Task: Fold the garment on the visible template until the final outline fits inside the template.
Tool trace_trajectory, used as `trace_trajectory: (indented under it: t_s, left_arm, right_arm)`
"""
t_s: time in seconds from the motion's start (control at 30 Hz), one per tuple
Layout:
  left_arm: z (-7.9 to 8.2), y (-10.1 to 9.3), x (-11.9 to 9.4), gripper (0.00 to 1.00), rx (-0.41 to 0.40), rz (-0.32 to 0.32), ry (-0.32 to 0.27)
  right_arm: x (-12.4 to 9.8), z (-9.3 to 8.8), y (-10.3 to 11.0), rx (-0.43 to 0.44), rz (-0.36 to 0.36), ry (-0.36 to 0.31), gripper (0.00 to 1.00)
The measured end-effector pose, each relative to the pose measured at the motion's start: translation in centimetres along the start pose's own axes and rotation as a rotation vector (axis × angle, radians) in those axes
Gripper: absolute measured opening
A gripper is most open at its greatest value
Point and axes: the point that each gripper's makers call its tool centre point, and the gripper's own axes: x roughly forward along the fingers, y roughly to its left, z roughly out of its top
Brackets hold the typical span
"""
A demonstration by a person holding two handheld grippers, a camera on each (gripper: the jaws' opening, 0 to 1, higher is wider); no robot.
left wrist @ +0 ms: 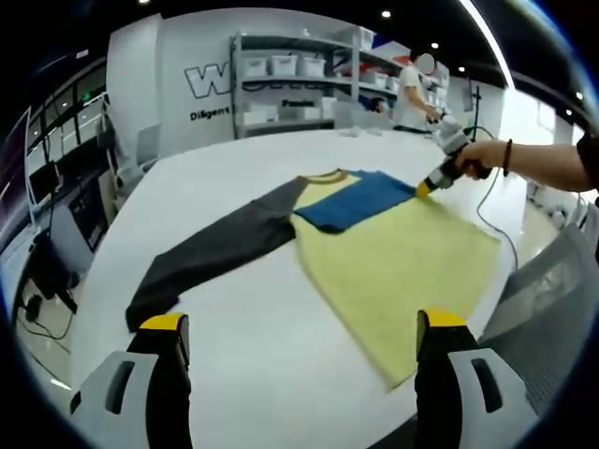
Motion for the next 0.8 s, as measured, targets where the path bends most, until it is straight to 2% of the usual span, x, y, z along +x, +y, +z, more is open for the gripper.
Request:
trace_trajectory:
  t_s: [0.3,0.57,0.7,0.8]
  left_arm:
    - [0.0,0.1,0.0,0.96,-0.005,0.005,0.0]
    - [-0.1,0.2,0.0,0.96,-0.006,0.008,0.003]
    - [-0.1,0.2,0.0,0.96,-0.009,0.009,0.003]
    - [-0.1,0.3,0.0,0.96,-0.011,0.011,0.003]
  right_arm:
    - [-0.1,0.2,-1.3,0.023,-0.031,-0.008,0.01]
    - [0.1,0.2,-0.9,-0.001,-0.028,-0.02,0.03]
    - [0.1,0.7,-0.8,0.015,-0.036,-0.077,0.13]
    - [0.0,1.0,0.0,0.057,0.011,-0.12,0.28]
